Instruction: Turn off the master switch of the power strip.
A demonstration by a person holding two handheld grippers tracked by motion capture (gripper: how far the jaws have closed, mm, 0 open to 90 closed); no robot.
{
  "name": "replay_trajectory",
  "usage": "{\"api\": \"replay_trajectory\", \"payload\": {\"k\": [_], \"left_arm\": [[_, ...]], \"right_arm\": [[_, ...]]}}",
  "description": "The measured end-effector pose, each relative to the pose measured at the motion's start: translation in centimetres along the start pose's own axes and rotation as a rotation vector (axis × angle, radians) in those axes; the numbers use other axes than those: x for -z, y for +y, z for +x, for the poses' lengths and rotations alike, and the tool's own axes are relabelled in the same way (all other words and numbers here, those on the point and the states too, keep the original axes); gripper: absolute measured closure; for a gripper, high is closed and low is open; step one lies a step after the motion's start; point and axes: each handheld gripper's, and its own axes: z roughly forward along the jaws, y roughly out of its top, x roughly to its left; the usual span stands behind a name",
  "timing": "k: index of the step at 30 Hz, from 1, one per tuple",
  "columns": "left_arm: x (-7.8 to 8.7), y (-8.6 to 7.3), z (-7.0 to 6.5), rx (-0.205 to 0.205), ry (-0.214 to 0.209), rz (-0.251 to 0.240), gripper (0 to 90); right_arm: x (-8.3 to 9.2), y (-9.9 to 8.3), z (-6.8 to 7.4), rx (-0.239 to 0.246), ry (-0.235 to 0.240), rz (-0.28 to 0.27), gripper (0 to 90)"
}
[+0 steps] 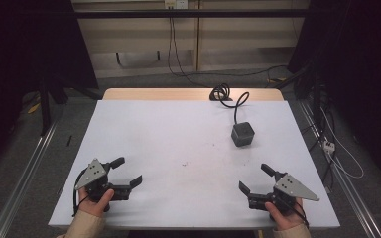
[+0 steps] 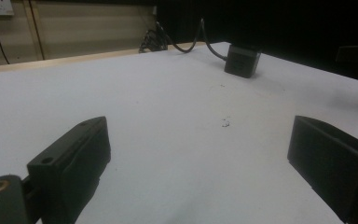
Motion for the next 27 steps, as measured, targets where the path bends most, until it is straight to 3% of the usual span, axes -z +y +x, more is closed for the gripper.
{"api": "replay_trajectory", "payload": {"k": [15,27], "left_arm": [[-0.2,0.1,0.0,-0.002,-0.003,-0.003,5.6],[0.1,0.1,0.2,0.002,0.004,-0.009,5.6]], "right_arm": [[-0.4,0.4,-0.1,0.008,-0.041,0.0,3.7],[-1.6,1.5,-0.8,0.001,-0.042,0.007,3.3]]}}
